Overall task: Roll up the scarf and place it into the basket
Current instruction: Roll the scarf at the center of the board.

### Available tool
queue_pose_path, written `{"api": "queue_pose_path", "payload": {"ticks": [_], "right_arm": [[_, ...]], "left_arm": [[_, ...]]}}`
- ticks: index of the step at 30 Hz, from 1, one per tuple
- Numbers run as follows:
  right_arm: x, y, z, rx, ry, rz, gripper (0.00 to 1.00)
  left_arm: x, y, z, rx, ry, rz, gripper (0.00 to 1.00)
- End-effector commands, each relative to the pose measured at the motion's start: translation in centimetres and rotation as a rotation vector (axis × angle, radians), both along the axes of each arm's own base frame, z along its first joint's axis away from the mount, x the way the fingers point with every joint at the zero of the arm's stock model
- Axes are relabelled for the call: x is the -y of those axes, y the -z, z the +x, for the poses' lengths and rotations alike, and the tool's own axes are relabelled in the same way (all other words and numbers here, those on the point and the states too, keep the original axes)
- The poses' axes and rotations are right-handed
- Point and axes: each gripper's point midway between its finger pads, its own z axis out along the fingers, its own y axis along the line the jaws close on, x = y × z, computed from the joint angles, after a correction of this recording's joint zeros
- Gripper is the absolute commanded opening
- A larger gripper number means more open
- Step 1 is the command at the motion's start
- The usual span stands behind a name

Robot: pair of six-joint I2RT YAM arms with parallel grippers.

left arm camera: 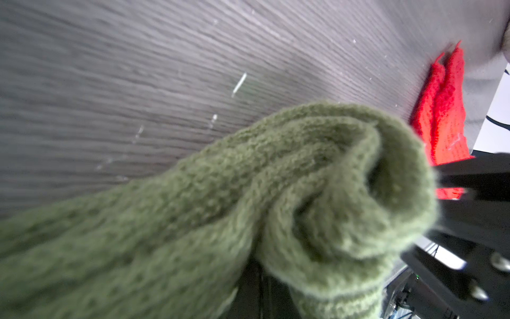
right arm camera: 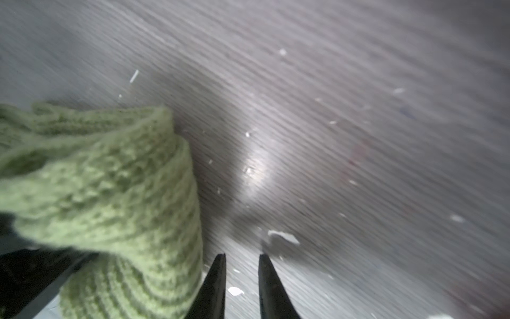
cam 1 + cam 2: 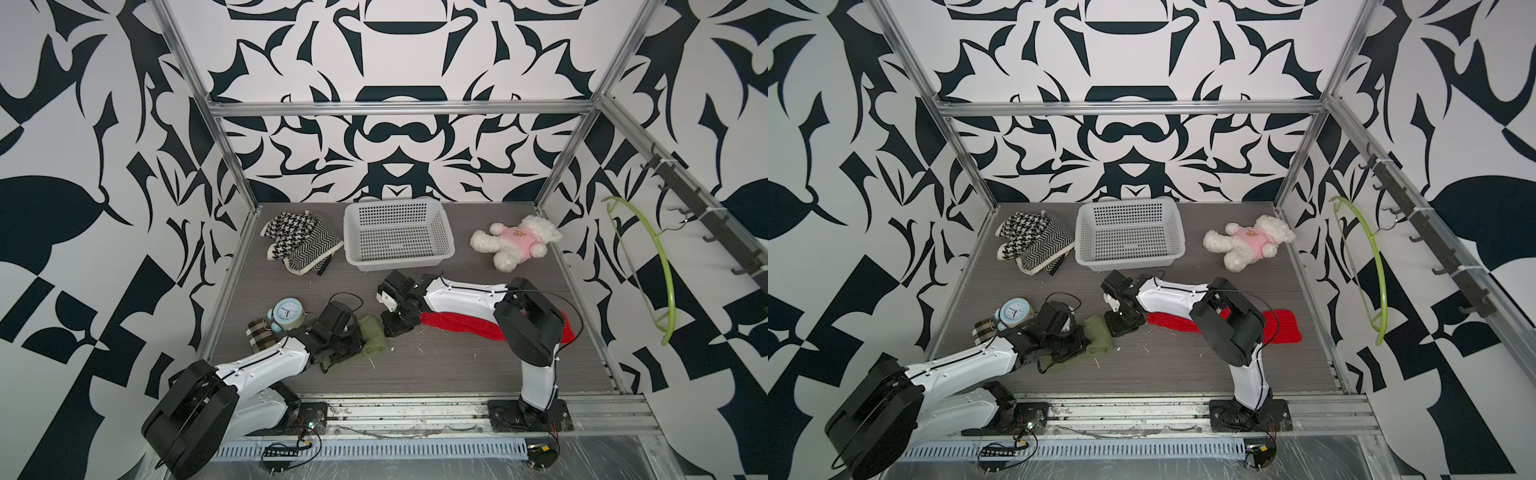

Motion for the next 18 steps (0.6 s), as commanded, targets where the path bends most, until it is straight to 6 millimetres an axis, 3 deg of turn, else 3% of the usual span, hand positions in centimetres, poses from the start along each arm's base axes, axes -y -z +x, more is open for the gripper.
{"api": "queue_pose_path", "payload": {"ticks": [1, 7, 18], "right_arm": [[-2.7, -1.5, -0.8, -0.015, -0.030, 0.122, 0.25], [-4.5, -1.6, -1.7, -0.057, -0.064, 0.183, 0.26], [-6.5, -2.6, -2.6, -0.087, -0.094, 0.293, 0.51]], "left_arm": [[-3.1, 3.3, -2.6, -0.102, -0.020, 0.130, 0.00], [-3.5, 3.3, -2.7, -0.096, -0.027, 0.142, 0.00], [-3.6, 3.3, -2.7, -0.093, -0.028, 0.144, 0.00]]}}
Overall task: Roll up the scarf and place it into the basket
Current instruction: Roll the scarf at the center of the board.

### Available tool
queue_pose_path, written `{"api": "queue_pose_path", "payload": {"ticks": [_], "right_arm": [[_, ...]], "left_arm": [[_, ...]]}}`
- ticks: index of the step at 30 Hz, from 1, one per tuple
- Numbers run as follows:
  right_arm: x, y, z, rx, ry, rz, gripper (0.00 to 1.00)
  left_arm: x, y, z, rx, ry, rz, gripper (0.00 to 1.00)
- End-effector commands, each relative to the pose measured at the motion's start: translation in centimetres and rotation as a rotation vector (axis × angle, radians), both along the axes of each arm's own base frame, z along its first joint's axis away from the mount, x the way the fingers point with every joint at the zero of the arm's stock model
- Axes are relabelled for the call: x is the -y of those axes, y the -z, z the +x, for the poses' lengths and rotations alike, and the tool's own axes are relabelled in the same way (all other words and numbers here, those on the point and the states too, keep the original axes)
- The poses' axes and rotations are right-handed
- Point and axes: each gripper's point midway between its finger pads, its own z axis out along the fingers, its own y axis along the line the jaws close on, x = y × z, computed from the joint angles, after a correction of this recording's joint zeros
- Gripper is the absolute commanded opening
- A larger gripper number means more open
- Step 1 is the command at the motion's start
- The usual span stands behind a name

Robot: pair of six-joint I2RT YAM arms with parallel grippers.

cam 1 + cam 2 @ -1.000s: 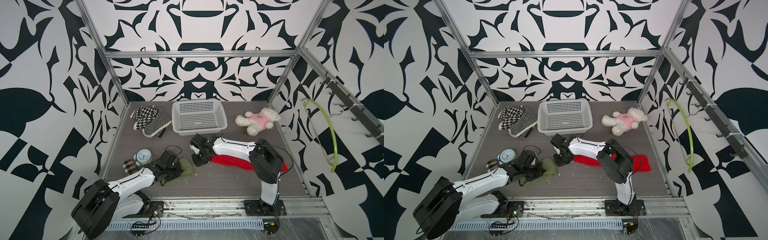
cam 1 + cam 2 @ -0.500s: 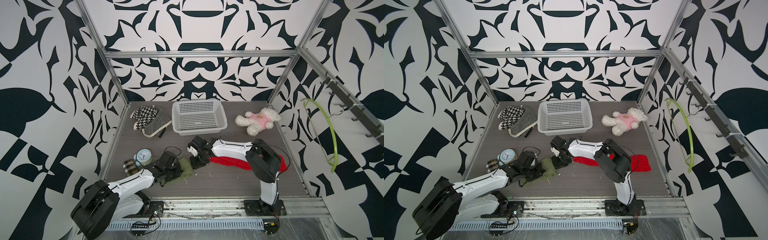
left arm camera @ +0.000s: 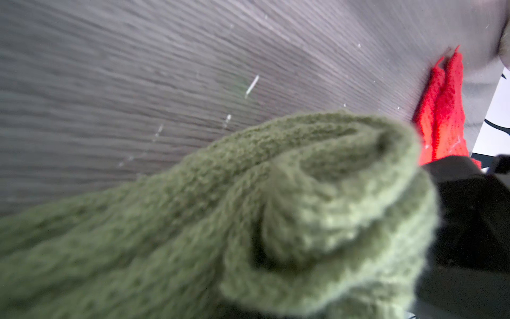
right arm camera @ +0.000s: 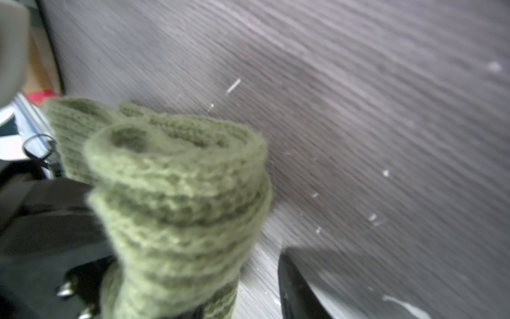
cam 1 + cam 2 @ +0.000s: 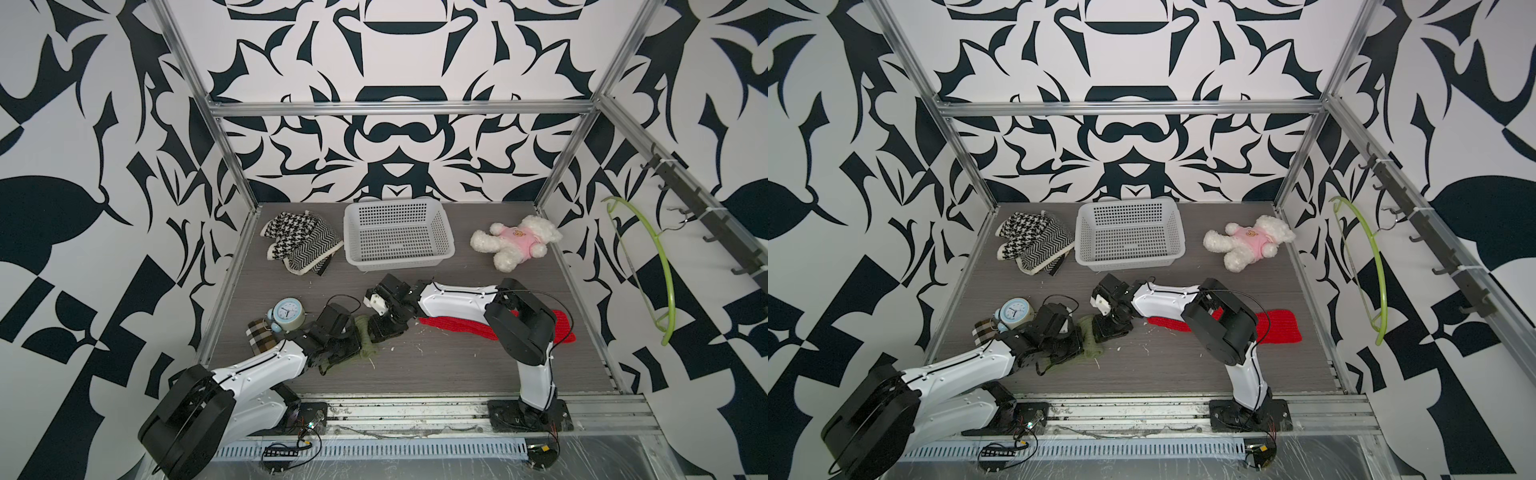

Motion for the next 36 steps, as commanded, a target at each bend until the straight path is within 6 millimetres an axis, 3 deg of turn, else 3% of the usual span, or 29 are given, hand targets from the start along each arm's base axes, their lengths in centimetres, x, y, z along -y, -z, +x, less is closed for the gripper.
{"api": "queue_pose_path", "payload": {"ticks": [1, 10, 17, 18, 22, 28, 31, 32, 36], "right_arm": [[-2.3, -1.9, -0.9, -0.014, -0.045, 0.125, 0.51], [-3.7, -1.0, -2.2, -0.090, -0.083, 0.182, 0.51], [-5.7, -0.5, -4.3, -0.172, -0.134, 0.269, 0.49], [-6.0, -0.2, -4.7, -0.182, -0.142, 0.274, 0.45], [-6.4, 0.2, -5.7, -0.206, -0.152, 0.284, 0.02], [-4.8, 0.5, -5.8, -0.171, -0.133, 0.218, 0.00], [-2.9, 1.5, -5.6, -0.139, -0.105, 0.103, 0.00], [-2.2, 1.8, -5.4, -0.130, -0.095, 0.067, 0.00], [0.4, 2.8, -4.8, -0.108, -0.051, -0.051, 0.00]], "left_arm": [[-3.1, 3.2, -2.6, -0.108, -0.018, 0.138, 0.00], [-3.1, 3.1, -2.5, -0.099, -0.016, 0.136, 0.00], [-2.9, 3.1, -2.3, -0.089, -0.015, 0.129, 0.00], [-2.9, 3.1, -2.2, -0.087, -0.016, 0.128, 0.00], [-2.7, 3.1, -2.0, -0.085, -0.015, 0.126, 0.00], [-2.1, 2.9, -1.7, -0.077, -0.002, 0.101, 0.00], [-1.2, 1.4, -1.1, -0.046, 0.025, 0.075, 0.00], [-1.1, 0.9, -0.9, -0.034, 0.030, 0.069, 0.05], [-0.8, -1.4, -0.1, 0.035, 0.044, 0.045, 0.51]]}}
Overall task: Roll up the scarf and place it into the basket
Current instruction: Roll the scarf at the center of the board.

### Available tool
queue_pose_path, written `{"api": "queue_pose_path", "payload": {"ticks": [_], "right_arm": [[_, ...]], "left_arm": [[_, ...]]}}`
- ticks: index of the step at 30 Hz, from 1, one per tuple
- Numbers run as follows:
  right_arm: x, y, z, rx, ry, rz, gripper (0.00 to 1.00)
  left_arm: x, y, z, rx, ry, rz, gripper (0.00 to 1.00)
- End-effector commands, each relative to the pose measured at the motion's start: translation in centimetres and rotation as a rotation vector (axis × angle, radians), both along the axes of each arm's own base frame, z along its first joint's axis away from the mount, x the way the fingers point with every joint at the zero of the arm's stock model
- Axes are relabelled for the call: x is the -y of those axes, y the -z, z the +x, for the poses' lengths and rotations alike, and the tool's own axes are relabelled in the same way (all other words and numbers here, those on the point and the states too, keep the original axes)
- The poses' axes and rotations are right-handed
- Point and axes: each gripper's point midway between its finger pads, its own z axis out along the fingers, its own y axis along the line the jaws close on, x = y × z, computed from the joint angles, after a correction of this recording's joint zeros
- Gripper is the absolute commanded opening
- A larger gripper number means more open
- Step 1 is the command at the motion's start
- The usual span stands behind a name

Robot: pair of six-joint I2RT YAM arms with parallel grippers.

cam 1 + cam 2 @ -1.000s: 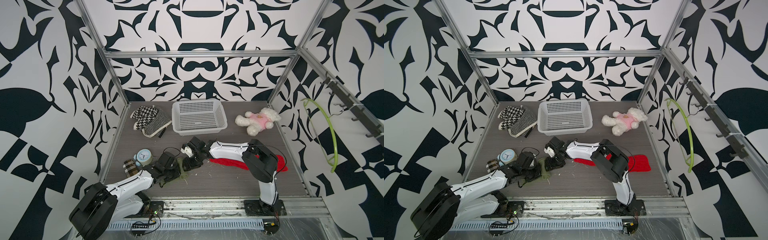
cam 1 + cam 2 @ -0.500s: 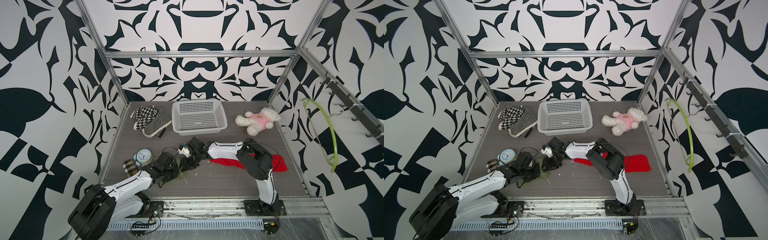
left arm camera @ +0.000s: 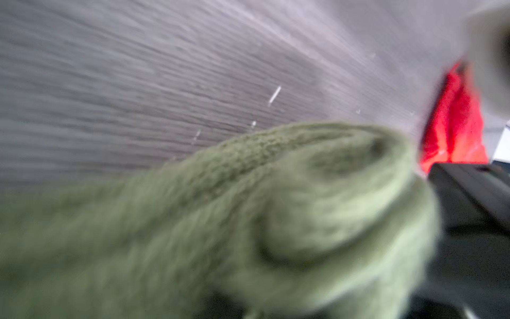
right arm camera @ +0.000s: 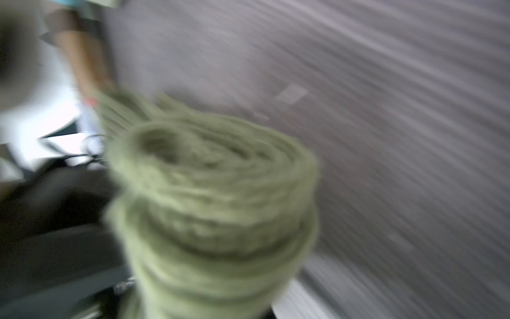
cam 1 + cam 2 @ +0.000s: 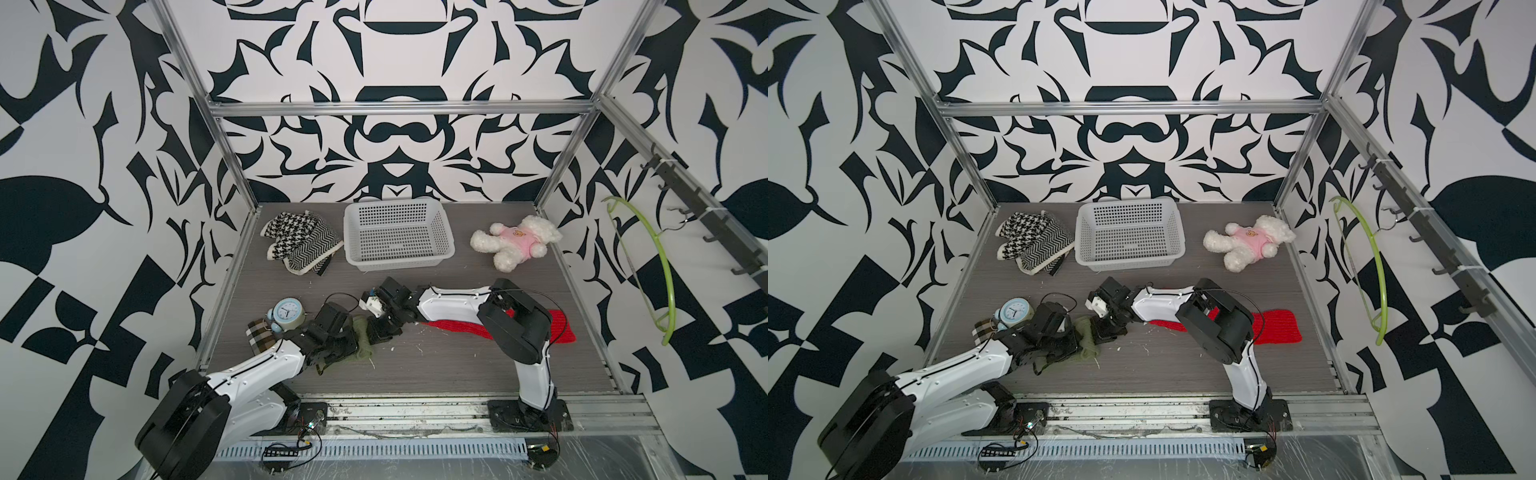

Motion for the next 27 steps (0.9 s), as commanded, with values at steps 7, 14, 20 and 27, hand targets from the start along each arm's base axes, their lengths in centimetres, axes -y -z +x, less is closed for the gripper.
{"api": "queue_pose_path", "payload": {"ticks": [7, 14, 20, 27], "right_arm": [[4.7, 2.1, -2.0, 0.036, -0.043, -0.266, 0.00], [6.1, 0.8, -0.7, 0.100, -0.012, -0.321, 0.00], [7.2, -1.0, 0.3, 0.150, 0.008, -0.336, 0.00], [6.7, -2.6, 1.1, 0.185, 0.040, -0.307, 0.00]], "left_arm": [[-0.2, -2.3, -0.3, 0.039, 0.042, 0.007, 0.73], [-0.5, -4.0, 0.1, 0.061, 0.029, 0.025, 0.70], [0.1, -6.1, 0.9, 0.114, 0.019, -0.028, 0.71], [4.6, -6.5, 1.0, 0.061, 0.116, -0.134, 0.68]]}}
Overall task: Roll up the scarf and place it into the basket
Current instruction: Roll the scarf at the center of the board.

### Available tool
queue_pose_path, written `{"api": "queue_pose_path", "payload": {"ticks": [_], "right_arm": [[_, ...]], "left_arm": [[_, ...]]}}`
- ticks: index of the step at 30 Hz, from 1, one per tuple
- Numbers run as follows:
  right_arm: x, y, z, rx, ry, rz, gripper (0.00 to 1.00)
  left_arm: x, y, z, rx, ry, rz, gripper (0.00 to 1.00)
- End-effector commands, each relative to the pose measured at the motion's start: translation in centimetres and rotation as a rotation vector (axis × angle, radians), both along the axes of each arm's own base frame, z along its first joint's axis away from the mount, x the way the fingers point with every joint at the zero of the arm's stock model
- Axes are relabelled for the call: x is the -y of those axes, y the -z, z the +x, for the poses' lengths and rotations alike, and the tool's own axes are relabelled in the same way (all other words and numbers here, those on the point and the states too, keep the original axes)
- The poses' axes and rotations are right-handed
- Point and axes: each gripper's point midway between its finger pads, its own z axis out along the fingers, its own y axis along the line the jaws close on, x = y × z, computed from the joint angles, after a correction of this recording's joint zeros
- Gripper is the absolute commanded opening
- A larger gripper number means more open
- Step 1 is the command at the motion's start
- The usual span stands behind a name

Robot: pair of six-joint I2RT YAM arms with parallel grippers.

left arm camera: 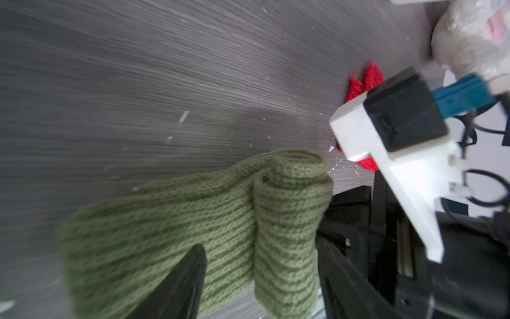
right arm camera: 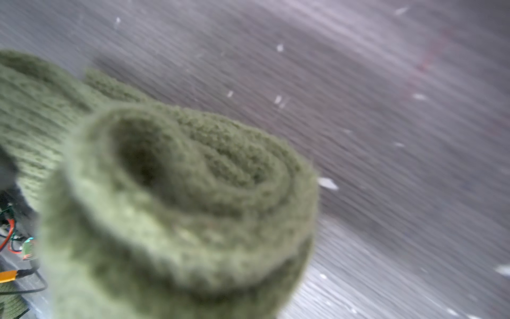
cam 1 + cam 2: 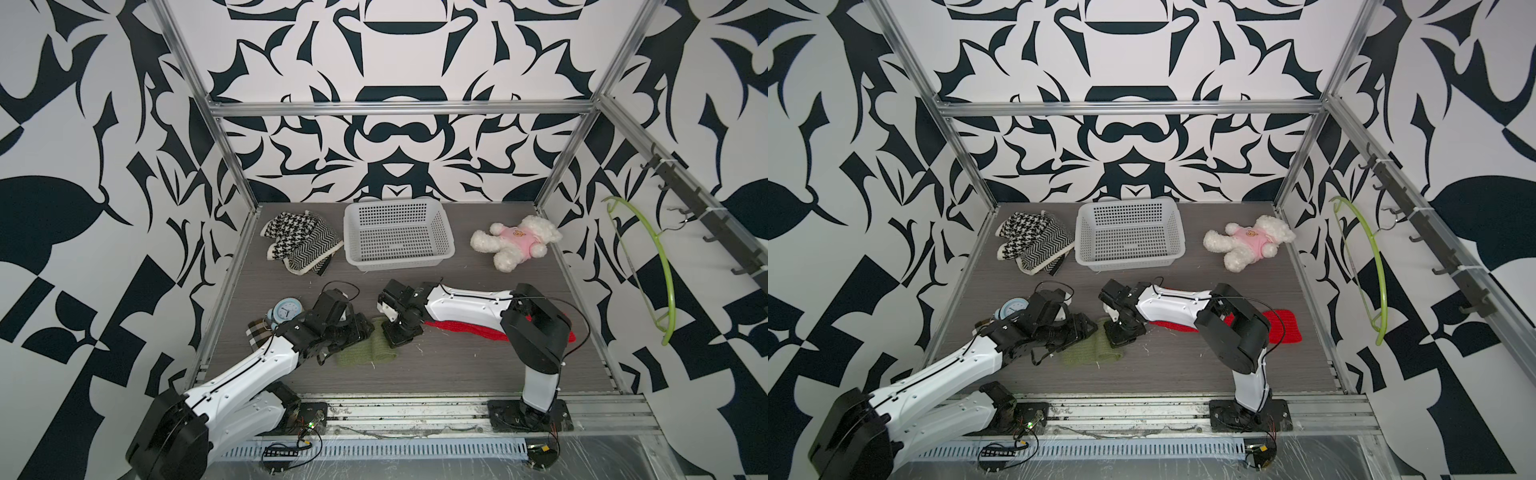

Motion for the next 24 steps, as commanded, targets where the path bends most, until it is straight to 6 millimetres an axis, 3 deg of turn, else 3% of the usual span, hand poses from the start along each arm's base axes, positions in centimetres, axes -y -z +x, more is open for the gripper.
{"api": "queue_pose_path", "payload": {"ticks": [1, 7, 9, 11, 12, 19, 24], "right_arm": [[0.0, -2.1, 1.1, 0.058, 0.017, 0.010, 0.00], [-0.2, -2.6, 1.4, 0.067, 0.025, 0.025, 0.00], [-0.3, -2.9, 1.5, 0.074, 0.028, 0.031, 0.00], [-0.2, -3.3, 1.7, 0.082, 0.033, 0.034, 0.00], [-0.3, -3.7, 1.7, 0.088, 0.033, 0.043, 0.00], [-1.2, -6.8, 1.5, 0.094, 0.032, 0.119, 0.00], [-1.7, -8.4, 1.3, 0.108, 0.013, 0.145, 0.00]], "left_arm": [[2.5, -1.6, 0.1, 0.017, 0.054, -0.073, 0.66], [3.2, -0.6, 0.0, -0.005, 0.059, -0.078, 0.50], [3.5, 0.1, -0.2, -0.020, 0.064, -0.079, 0.34], [3.6, 1.1, -0.5, -0.042, 0.068, -0.063, 0.07], [3.4, 1.8, -0.6, -0.058, 0.063, -0.047, 0.00], [1.7, 6.0, -1.7, -0.132, 0.011, 0.021, 0.00], [0.9, 5.7, -1.7, -0.105, -0.015, 0.029, 0.00]]}}
